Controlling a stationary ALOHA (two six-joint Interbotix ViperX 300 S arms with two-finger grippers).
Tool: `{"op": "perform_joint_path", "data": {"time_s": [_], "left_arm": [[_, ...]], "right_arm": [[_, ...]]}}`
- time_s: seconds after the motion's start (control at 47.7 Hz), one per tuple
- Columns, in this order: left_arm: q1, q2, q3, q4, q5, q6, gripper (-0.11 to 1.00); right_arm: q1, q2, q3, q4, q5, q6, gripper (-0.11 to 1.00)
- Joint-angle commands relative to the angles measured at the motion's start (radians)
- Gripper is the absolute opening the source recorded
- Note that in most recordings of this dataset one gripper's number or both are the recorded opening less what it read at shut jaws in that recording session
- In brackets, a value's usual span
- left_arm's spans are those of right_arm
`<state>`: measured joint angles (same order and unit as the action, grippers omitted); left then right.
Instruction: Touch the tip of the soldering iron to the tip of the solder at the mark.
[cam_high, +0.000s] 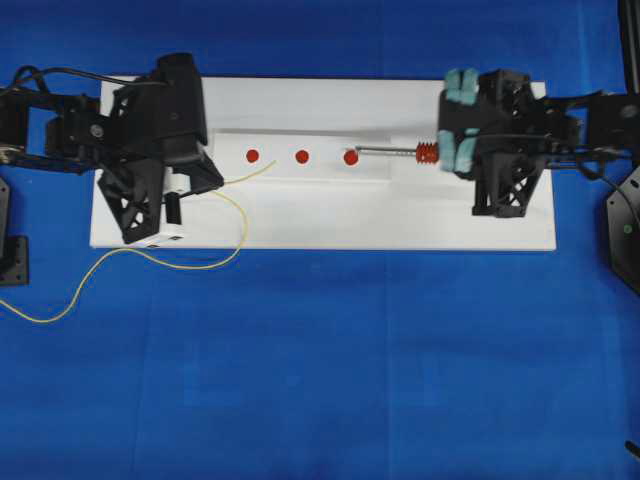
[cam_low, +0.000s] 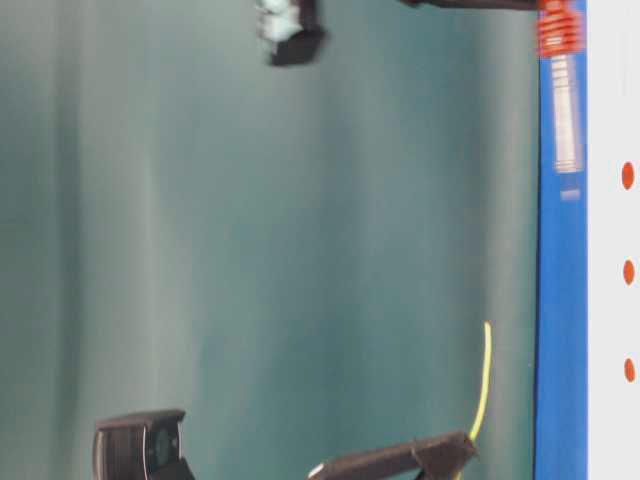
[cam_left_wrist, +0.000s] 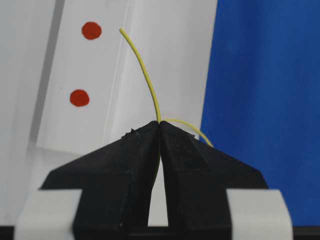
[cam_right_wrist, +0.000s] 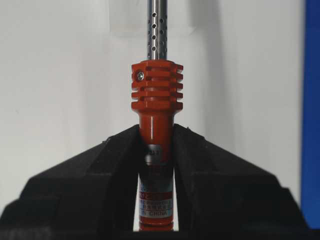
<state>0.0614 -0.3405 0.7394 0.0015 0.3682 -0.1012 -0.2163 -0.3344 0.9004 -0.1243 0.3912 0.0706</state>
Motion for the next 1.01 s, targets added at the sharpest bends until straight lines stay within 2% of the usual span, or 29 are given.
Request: {"op": "perform_joint_path", "data": {"time_s": [0.0, 0.294, 0.44, 0.524, 0.629, 0.776, 0.986], "left_arm": [[-0.002, -0.037, 0.008, 0.002, -0.011, 0.000, 0.01], [-0.003, -0.107, 0.080, 0.002, -0.074, -0.002, 0.01], [-0.005, -0.124, 0.104, -0.003, -0.084, -0.006, 0.01], [-0.020, -0.130, 0.107, -0.003, -0.086, -0.037, 0.01], [-0.072, -0.133, 0.110, -0.003, -0.087, -0.087, 0.01], [-0.195, -0.132, 0.115, -0.003, -0.100, -0.160, 0.01], [-0.370, -0.101, 0.129, -0.002, -0.202, -0.244, 0.01]], "right_arm": [[0.002, -0.081, 0.009, 0.002, -0.006, 0.006, 0.06], [0.002, -0.301, 0.121, 0.002, -0.008, 0.112, 0.06], [0.006, -0.318, 0.135, 0.003, -0.011, 0.147, 0.06], [0.031, -0.319, 0.133, 0.005, -0.023, 0.181, 0.06], [0.103, -0.327, 0.132, 0.012, -0.043, 0.224, 0.06], [0.272, -0.334, 0.132, 0.014, -0.087, 0.290, 0.06], [0.480, -0.284, 0.124, 0.012, -0.150, 0.353, 0.06]]}}
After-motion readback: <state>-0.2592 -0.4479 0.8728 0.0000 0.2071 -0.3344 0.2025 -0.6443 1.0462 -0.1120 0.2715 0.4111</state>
